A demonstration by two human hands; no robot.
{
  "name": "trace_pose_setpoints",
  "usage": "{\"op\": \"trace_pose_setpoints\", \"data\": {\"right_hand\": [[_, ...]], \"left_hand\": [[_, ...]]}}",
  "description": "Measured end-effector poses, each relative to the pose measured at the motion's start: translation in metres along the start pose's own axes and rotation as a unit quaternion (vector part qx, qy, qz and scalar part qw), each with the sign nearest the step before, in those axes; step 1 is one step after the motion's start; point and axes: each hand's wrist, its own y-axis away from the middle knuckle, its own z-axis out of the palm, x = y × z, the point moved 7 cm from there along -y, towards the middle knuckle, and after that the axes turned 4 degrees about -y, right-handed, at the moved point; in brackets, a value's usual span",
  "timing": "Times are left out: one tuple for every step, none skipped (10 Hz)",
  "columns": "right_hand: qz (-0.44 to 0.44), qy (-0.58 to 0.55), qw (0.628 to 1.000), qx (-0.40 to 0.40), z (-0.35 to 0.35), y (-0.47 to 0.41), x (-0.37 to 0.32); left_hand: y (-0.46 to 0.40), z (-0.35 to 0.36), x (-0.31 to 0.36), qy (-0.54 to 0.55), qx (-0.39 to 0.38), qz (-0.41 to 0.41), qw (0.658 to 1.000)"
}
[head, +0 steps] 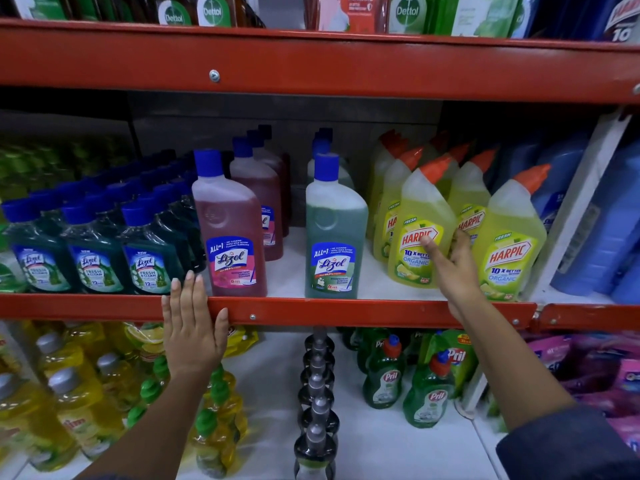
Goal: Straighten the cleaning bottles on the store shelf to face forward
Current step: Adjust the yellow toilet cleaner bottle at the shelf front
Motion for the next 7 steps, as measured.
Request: {"op": "trace_pose_setpoints", "data": {"right_hand": [[-0.005,-0.003,1.000,0.000,-0.001,0.003,-0.004],[-0.018,0.003,1.000,0.009,-0.001,0.007,-0.006],[-0.034,0.025,0.999,0.020,-0.003,0.013,-0.010],[-0.044,0.029,0.998,0.022,-0.006,0.019,-0.010],[-0.042,0.022,0.999,0.011,-0.008,0.024,-0.010],[-0.038,0.011,0.999,-0.003,-0.011,0.029,-0.011],[-0.043,0.010,0.999,-0.020,-0.015,0.032,-0.012]], "left_hand": [[0.000,-0.001,0.001,-0.003,0.003,0.002,1.000],[0.000,-0.001,0.001,-0.005,0.004,0.001,1.000],[0.000,-0.001,0.001,-0.011,0.005,0.005,1.000],[0.000,-0.001,0.002,-0.010,0.001,0.004,1.000],[0.000,-0.002,0.002,-0.012,-0.002,0.004,1.000],[-0.001,-0.003,0.004,-0.013,-0.015,0.007,1.000],[-0.001,-0.004,0.004,-0.012,-0.027,0.003,1.000]]}}
